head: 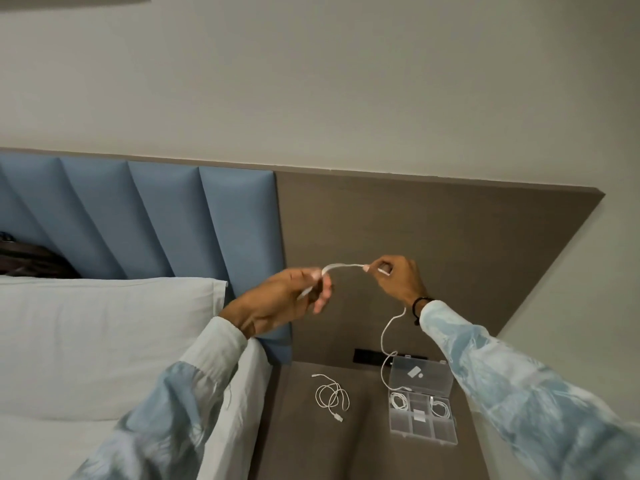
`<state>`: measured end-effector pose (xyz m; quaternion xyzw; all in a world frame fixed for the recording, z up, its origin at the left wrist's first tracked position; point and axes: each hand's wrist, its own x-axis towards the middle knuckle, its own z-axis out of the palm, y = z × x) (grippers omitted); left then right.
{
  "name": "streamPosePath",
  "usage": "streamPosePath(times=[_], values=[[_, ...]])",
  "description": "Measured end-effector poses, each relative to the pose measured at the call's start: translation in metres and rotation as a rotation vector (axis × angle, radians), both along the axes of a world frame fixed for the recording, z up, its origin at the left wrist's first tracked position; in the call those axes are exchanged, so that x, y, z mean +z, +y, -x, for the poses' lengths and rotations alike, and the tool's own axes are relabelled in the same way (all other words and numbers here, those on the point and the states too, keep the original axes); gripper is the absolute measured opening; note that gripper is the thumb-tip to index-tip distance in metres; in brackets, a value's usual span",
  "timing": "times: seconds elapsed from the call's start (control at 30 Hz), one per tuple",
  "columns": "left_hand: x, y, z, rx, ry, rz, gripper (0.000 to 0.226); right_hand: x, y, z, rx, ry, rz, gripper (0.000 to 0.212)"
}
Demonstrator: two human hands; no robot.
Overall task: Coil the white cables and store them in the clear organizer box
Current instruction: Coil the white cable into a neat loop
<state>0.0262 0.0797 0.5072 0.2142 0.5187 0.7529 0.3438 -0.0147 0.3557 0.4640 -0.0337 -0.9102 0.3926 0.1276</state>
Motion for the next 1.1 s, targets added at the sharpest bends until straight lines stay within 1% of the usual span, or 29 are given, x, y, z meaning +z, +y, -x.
streamPosePath(times=[0.1,0.13,0.17,0.2,0.23,0.27,0.3,0.33,0.37,0.4,0.43,0.47,0.5,0.53,0.57,0.63,0.7,0.77,0.83,0.9,0.93,0.97,1.0,1.03,1.07,1.1], values=[[0.016,0.018,0.018,0.260,-0.017,-0.321,0.025,-0.006,-0.024,-0.012,0.163,-0.085,-0.011,0.023],[0.018,0.023,0.027,0.363,-0.011,-0.369,0.025,-0.006,-0.034,-0.016,0.220,-0.115,-0.003,0.021],[0.018,0.027,0.035,0.480,0.031,-0.359,0.024,-0.007,-0.042,-0.020,0.267,-0.143,0.003,0.020],[0.017,0.030,0.042,0.613,0.130,-0.278,0.024,-0.006,-0.049,-0.023,0.309,-0.165,0.009,0.019],[0.015,0.030,0.048,0.748,0.291,-0.129,0.023,-0.005,-0.054,-0.026,0.350,-0.183,0.021,0.018],[0.011,0.028,0.053,0.857,0.502,0.060,0.022,-0.003,-0.057,-0.029,0.389,-0.198,0.034,0.015],[0.007,0.023,0.056,0.903,0.737,0.245,0.019,0.001,-0.058,-0.032,0.423,-0.204,0.042,0.013],[0.004,0.017,0.059,0.871,0.963,0.401,0.018,0.008,-0.056,-0.034,0.447,-0.199,0.041,0.012],[0.000,0.011,0.060,0.782,1.137,0.529,0.019,0.015,-0.053,-0.035,0.455,-0.179,0.035,0.012],[-0.004,0.005,0.060,0.667,1.236,0.639,0.020,0.024,-0.048,-0.034,0.449,-0.139,0.028,0.012],[-0.007,0.001,0.059,0.557,1.266,0.730,0.020,0.034,-0.043,-0.032,0.433,-0.086,0.028,0.013],[-0.011,0.000,0.056,0.462,1.253,0.789,0.019,0.042,-0.039,-0.029,0.415,-0.030,0.037,0.013],[-0.014,0.003,0.051,0.384,1.201,0.816,0.019,0.050,-0.035,-0.025,0.397,0.016,0.049,0.013],[-0.017,0.008,0.046,0.317,1.095,0.805,0.020,0.058,-0.032,-0.022,0.386,0.050,0.059,0.012],[-0.020,0.015,0.039,0.258,0.930,0.746,0.024,0.063,-0.029,-0.018,0.382,0.072,0.071,0.012],[-0.022,0.026,0.026,0.203,0.581,0.522,0.033,0.069,-0.026,-0.011,0.379,0.092,0.135,0.012],[-0.020,0.033,0.018,0.198,0.332,0.270,0.037,0.068,-0.024,-0.009,0.344,0.102,0.242,0.014],[-0.010,0.036,0.016,0.188,0.152,0.026,0.036,0.059,-0.027,-0.012,0.298,0.089,0.294,0.016],[0.002,0.039,0.021,0.252,0.070,-0.165,0.033,0.044,-0.040,-0.019,0.289,0.045,0.276,0.018],[0.012,0.039,0.031,0.435,0.038,-0.308,0.029,0.034,-0.058,-0.028,0.328,-0.021,0.234,0.021],[0.015,0.039,0.036,0.540,0.040,-0.342,0.028,0.030,-0.066,-0.032,0.369,-0.051,0.189,0.024],[0.017,0.038,0.041,0.646,0.092,-0.321,0.027,0.028,-0.073,-0.036,0.423,-0.074,0.126,0.026],[0.016,0.036,0.046,0.752,0.199,-0.240,0.026,0.027,-0.077,-0.040,0.482,-0.092,0.053,0.027],[0.014,0.032,0.050,0.854,0.348,-0.104,0.025,0.028,-0.079,-0.043,0.533,-0.101,-0.021,0.028],[0.011,0.026,0.055,0.937,0.518,0.045,0.024,0.032,-0.078,-0.045,0.569,-0.095,-0.081,0.029],[0.007,0.019,0.058,0.974,0.702,0.197,0.023,0.037,-0.076,-0.044,0.579,-0.074,-0.121,0.029]])
